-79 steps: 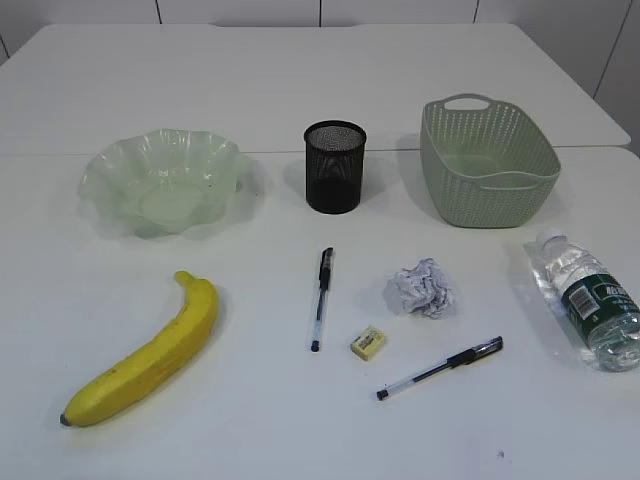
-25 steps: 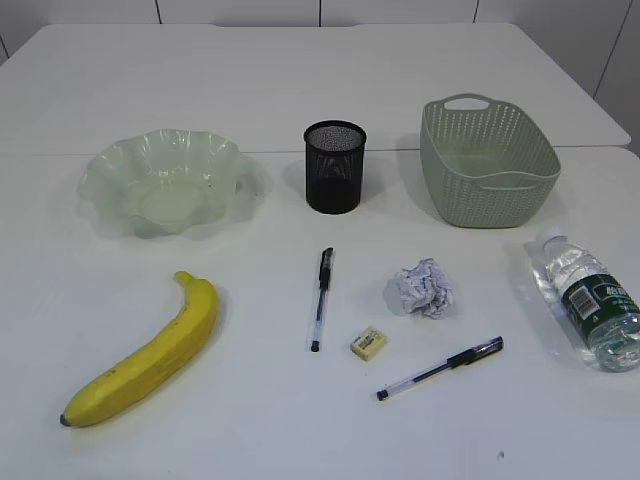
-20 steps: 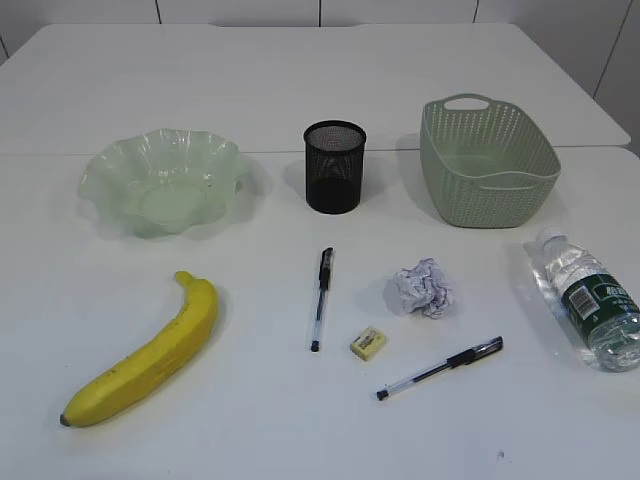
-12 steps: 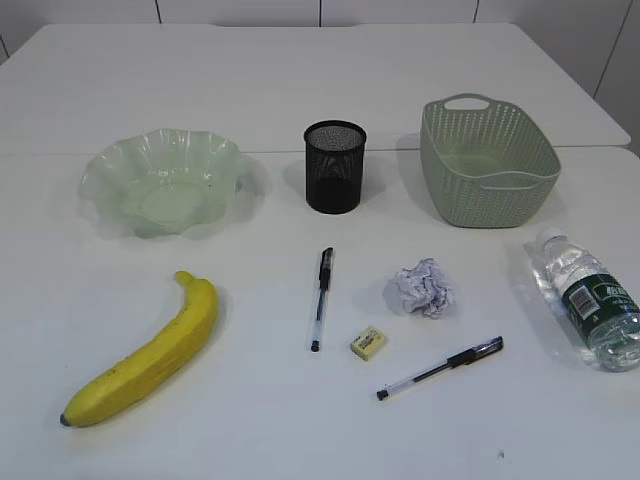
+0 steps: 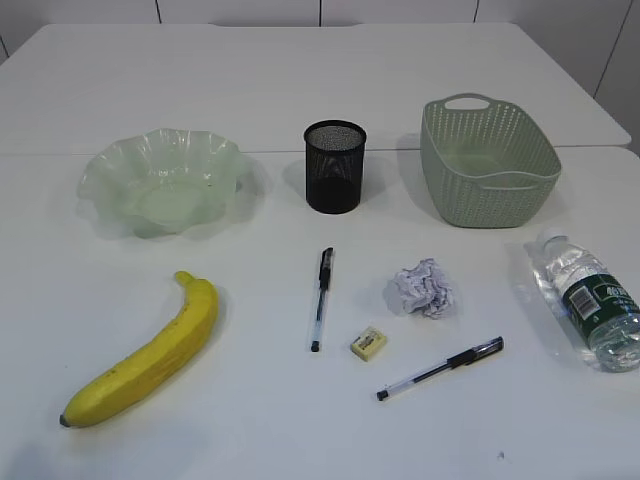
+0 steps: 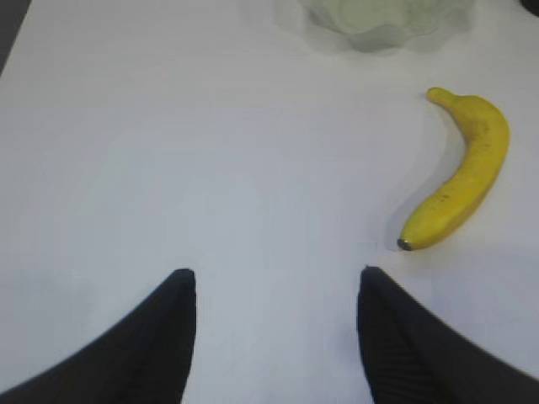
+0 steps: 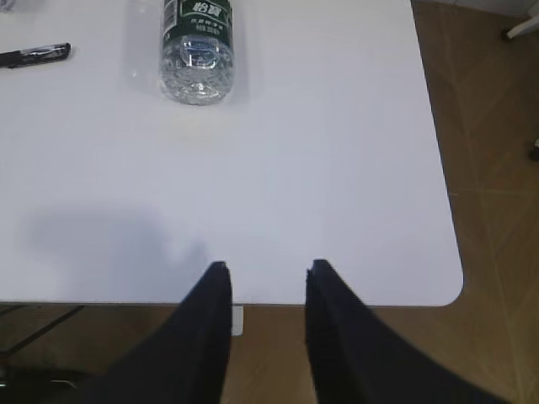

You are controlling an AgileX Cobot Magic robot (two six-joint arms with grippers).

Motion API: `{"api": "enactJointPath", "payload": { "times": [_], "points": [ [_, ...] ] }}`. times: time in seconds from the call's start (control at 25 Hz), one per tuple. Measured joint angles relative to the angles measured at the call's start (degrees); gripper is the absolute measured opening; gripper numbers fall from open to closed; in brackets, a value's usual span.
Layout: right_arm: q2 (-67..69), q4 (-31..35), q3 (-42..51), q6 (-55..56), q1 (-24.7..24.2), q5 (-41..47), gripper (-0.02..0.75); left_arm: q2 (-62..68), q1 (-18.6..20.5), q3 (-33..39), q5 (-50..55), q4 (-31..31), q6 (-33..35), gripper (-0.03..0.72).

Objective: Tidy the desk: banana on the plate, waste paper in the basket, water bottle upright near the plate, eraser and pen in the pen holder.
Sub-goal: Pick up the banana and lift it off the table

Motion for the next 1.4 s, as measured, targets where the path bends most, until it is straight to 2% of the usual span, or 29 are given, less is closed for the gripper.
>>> {"api": "enactJointPath", "payload": {
  "times": [0.12, 0.2, 0.48, 0.68, 1.08, 1.4],
  "points": [
    [3.97, -1.93, -1.93, 2.01, 0.00, 0.22, 0.304, 4.95, 0.00, -1.81, -1.50, 2.60, 0.00, 0.440],
    [6.73, -3.02, -3.50, 3.03, 0.37, 0.32, 0.324, 9.60, 0.00, -3.21, -3.84, 3.88, 0.00, 0.442],
    [16.51, -5.79, -11.90, 4.48, 1.13, 0.32, 0.337, 27.98, -0.10, -11.97, -9.82, 4.52, 0.00, 0.445],
    [24.83, -4.90, -19.70, 5.53, 1.13, 0.32, 0.338, 37.20, -0.68, -20.01, -10.34, 4.65, 0.00, 0.445],
    [48.95, 6.13, -33.31, 6.14, 1.13, 0.21, 0.338, 48.31, -9.65, -30.84, -6.27, 6.22, 0.00, 0.445],
    [62.51, 9.00, -37.74, 6.14, 1.13, -0.52, 0.339, 56.44, -18.13, -33.93, -0.57, 6.44, 0.00, 0.445]
  ]
}}
